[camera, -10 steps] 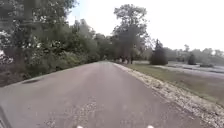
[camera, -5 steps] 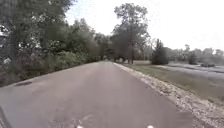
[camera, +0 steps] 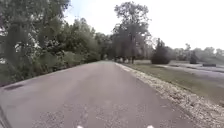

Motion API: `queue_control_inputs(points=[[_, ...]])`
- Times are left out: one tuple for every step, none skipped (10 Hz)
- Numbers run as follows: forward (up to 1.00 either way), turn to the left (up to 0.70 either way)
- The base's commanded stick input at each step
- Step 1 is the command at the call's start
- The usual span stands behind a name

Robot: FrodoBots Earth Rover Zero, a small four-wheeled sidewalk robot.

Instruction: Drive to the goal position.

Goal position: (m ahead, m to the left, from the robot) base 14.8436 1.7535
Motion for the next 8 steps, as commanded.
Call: queue_control_inputs(points=[[0.70,0.00],[0.70,0.00],[0.70,0.00],[0.70,0.00],[0.70,0.00],[0.70,0.00],[0.70,0.00],[0.70,0.00]])
